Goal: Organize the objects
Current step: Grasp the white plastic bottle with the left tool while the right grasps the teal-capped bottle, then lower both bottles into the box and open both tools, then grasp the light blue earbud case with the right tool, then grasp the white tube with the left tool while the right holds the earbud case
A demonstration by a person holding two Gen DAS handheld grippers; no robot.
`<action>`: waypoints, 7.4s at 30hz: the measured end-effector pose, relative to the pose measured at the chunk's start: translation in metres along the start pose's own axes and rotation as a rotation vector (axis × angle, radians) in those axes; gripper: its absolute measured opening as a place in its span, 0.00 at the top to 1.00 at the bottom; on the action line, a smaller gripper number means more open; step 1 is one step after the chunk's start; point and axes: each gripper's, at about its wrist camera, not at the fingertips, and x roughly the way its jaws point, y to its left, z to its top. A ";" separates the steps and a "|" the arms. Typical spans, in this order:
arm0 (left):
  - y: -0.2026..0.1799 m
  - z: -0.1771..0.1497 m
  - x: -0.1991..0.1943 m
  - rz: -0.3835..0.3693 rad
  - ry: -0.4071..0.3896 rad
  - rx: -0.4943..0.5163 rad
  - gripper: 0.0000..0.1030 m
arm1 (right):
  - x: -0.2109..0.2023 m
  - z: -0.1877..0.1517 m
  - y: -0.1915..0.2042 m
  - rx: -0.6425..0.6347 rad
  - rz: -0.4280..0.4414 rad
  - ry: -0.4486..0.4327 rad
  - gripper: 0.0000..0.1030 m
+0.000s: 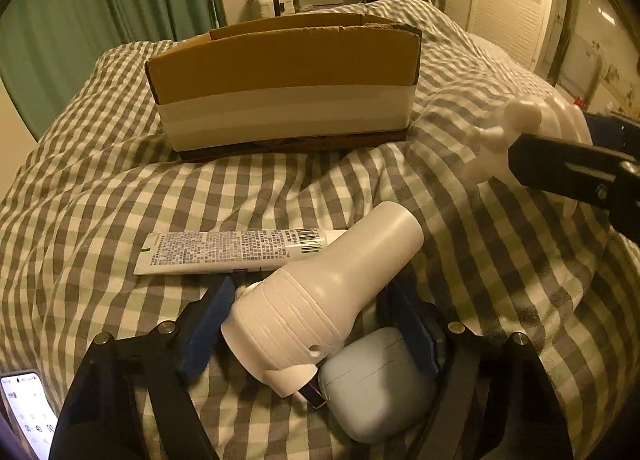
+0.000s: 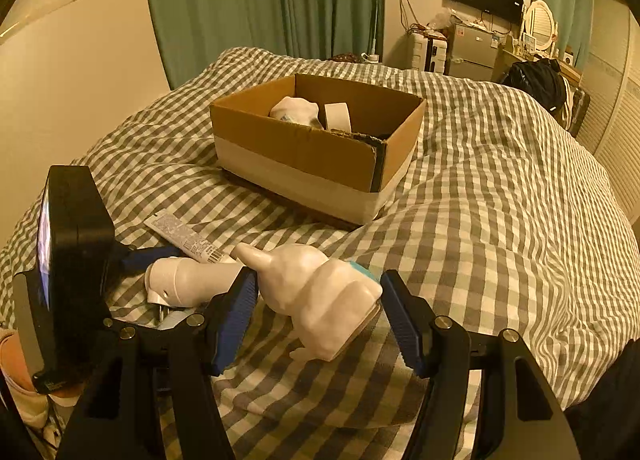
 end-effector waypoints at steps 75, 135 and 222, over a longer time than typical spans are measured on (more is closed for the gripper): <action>0.091 0.223 0.064 0.020 -0.147 -0.048 0.46 | 0.111 0.198 -0.073 0.060 0.015 -0.112 0.39; 0.102 -0.029 -0.057 0.132 -0.099 -0.208 0.01 | 0.038 -0.025 0.092 -0.143 0.037 0.178 0.28; 0.089 0.051 -0.089 -0.075 -0.225 -0.222 0.79 | -0.029 0.047 0.024 -0.021 -0.087 -0.083 0.44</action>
